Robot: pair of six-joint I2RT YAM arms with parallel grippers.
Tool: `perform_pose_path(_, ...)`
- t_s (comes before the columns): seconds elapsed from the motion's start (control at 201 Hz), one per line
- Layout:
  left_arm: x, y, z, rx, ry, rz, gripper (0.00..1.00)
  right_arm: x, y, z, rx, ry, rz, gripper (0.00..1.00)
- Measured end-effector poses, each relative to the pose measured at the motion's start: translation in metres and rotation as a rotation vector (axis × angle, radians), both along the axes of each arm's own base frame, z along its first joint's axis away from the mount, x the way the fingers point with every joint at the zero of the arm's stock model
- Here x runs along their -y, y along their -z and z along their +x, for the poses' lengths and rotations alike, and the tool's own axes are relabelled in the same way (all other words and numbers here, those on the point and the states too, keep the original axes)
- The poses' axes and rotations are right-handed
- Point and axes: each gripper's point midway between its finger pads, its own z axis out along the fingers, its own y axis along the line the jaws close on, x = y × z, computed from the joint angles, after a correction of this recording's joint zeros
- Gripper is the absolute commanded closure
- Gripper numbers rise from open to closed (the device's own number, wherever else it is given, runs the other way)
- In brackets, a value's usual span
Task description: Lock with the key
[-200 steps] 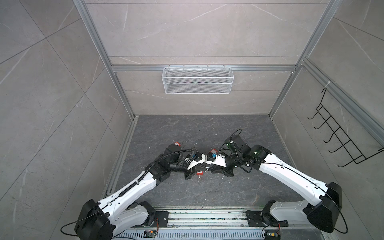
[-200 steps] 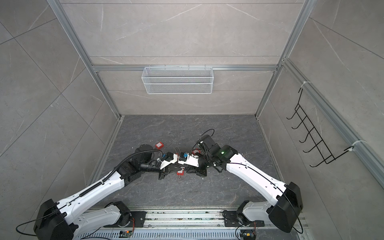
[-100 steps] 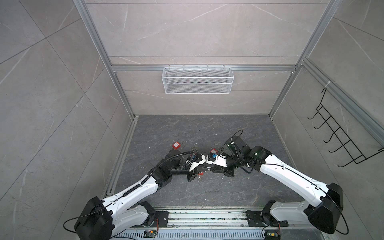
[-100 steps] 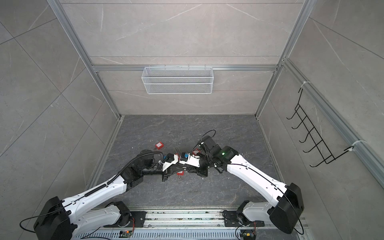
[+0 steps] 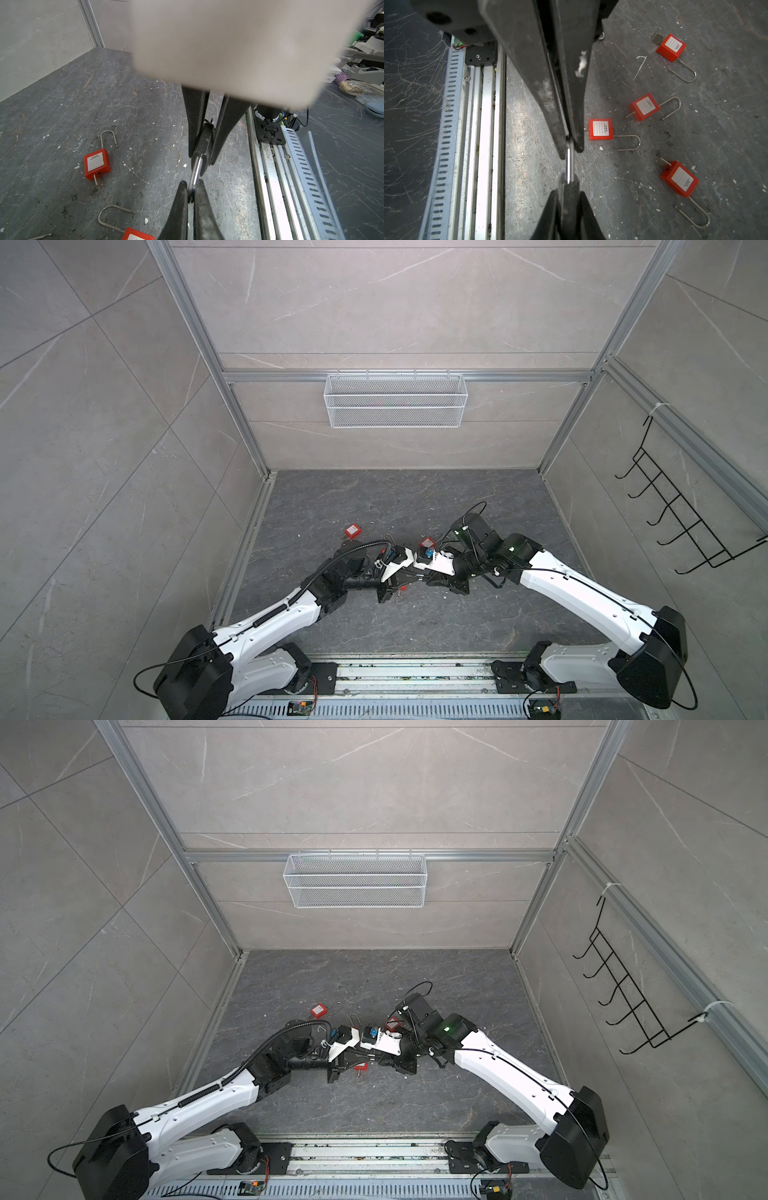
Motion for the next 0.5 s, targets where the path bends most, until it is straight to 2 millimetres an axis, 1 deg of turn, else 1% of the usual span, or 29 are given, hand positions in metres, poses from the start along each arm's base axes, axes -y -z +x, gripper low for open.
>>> perform_pose_path(0.428, 0.0030, -0.0004, -0.0004, -0.021, 0.004, -0.011, 1.00, -0.0011, 0.0004, 0.0000, -0.021, 0.002, 0.011, 1.00)
perform_pose_path(0.498, 0.0011, 0.0010, -0.0010, -0.010, 0.003, 0.001, 1.00, -0.0014, 0.0020, -0.0007, -0.028, 0.000, 0.008, 0.89)
